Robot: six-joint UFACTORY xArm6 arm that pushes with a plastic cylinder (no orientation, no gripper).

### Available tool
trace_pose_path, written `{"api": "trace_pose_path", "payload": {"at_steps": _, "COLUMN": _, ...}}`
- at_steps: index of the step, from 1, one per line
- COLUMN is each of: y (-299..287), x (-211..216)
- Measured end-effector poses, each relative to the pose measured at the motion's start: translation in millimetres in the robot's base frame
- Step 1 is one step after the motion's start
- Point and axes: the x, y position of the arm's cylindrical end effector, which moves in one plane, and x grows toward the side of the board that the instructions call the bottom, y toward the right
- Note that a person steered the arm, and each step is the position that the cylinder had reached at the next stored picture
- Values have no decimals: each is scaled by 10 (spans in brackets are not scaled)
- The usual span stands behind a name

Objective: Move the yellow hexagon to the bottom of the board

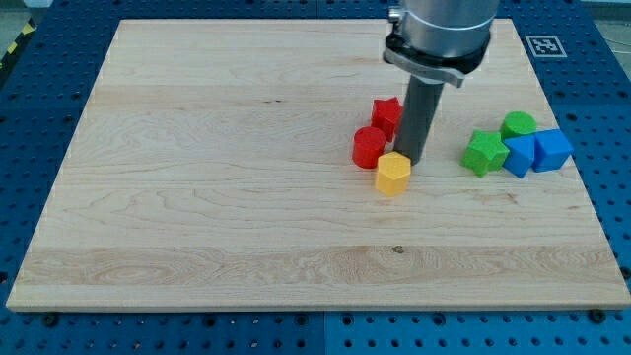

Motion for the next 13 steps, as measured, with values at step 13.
{"api": "trace_pose_path", "payload": {"at_steps": 13, "y": -708, "x": 816}}
